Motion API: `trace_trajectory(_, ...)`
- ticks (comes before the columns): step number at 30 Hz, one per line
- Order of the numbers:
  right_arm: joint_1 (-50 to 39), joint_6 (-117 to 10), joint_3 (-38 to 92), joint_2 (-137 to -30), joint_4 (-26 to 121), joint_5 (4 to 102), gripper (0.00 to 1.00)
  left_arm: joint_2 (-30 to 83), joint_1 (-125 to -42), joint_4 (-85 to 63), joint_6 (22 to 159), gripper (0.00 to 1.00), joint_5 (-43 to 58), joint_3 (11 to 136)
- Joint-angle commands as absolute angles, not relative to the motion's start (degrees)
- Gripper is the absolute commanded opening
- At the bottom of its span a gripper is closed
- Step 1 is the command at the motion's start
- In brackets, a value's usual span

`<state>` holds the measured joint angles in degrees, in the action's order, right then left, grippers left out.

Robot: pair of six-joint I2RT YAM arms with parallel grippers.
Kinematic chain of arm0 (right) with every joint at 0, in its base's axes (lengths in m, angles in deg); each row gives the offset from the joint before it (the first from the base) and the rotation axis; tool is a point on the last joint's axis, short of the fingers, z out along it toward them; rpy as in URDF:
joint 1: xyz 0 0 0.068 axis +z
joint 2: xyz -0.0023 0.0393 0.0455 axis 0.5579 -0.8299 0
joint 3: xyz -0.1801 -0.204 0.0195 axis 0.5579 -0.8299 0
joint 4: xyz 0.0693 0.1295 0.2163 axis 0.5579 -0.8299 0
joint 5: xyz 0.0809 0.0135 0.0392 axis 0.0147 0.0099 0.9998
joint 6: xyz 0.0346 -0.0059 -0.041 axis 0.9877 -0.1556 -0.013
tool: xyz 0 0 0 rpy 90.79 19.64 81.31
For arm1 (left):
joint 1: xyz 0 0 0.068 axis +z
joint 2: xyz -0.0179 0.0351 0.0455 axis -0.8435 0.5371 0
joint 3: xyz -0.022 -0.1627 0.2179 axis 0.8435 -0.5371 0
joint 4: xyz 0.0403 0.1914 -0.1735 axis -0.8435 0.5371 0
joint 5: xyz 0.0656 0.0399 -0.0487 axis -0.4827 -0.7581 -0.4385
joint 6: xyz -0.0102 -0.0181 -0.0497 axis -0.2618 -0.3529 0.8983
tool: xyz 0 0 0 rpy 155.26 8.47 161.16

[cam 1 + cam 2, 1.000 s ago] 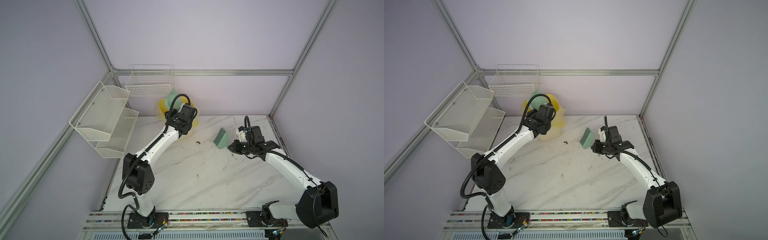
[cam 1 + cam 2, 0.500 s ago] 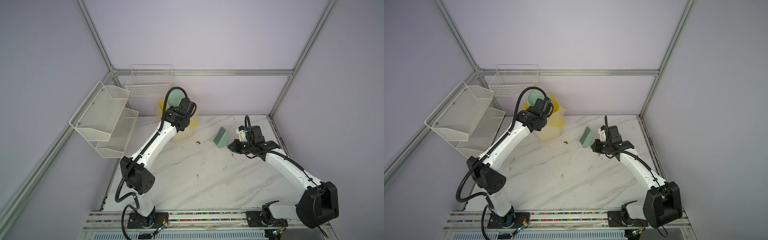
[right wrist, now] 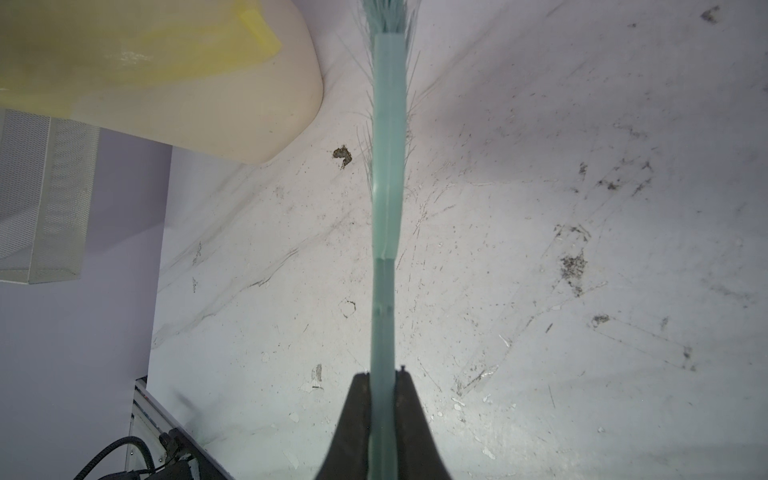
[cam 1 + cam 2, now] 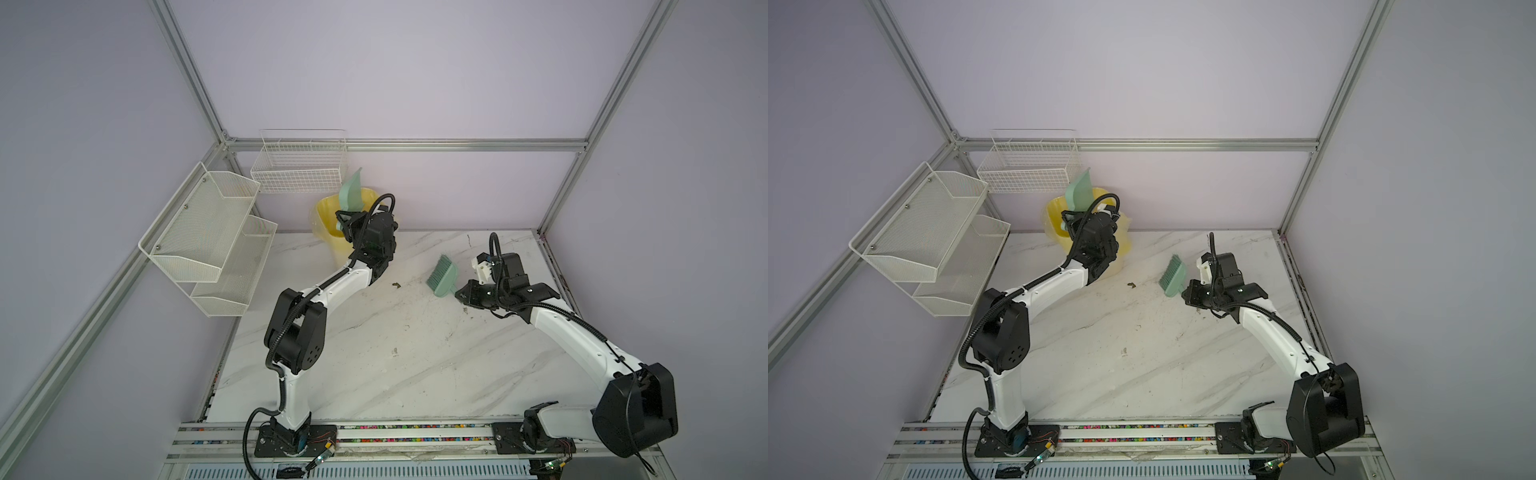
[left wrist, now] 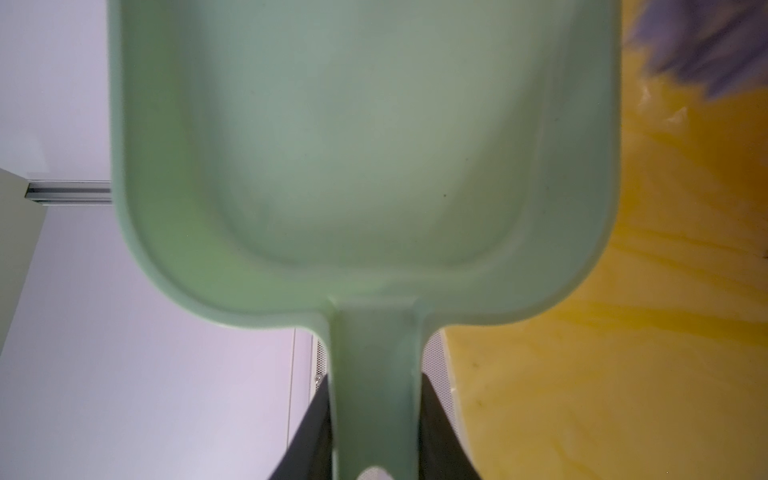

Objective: Sweep away the paper scraps from the table
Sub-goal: 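Tip the dustpan over the bin to pour out the scraps with left, then lower the empty dustpan away from the bin with the left gripper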

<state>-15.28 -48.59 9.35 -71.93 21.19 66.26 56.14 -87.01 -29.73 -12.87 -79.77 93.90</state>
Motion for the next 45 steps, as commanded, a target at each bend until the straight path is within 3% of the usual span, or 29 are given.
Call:
trace_trajectory(1, -15.59, -48.73, 8.61, -70.24, 22.47, 66.32, 0.0, 51.89, -87.31, -36.28, -15.71, 0.05, -82.62, 94.16)
trace_trajectory(6, -15.54, -48.73, 8.68, -70.14, 22.62, 66.85, 0.0, 50.1, -87.31, -20.39, -2.25, 0.06, -82.93, 98.16)
trace_trajectory(12, -15.57, -48.38, 8.42, -69.17, 22.56, 66.73, 0.0, 49.75, -87.74, 34.29, 43.38, 0.07, -73.39, 115.37)
trace_trajectory(15, -15.61, -48.11, 8.5, -68.9, 22.47, 66.8, 0.0, 49.96, -87.66, 48.73, 56.69, 0.09, -63.92, 122.24)
trace_trajectory(27, -15.57, -47.34, 8.59, -68.37, 22.43, 67.55, 0.0, 48.56, -87.39, 60.18, 68.81, 0.1, -48.79, 127.89)
trace_trajectory(45, -16.15, -45.52, 9.62, -69.46, 24.32, 69.12, 0.0, 44.55, -87.44, 63.6, 80.96, 0.11, -26.98, 131.88)
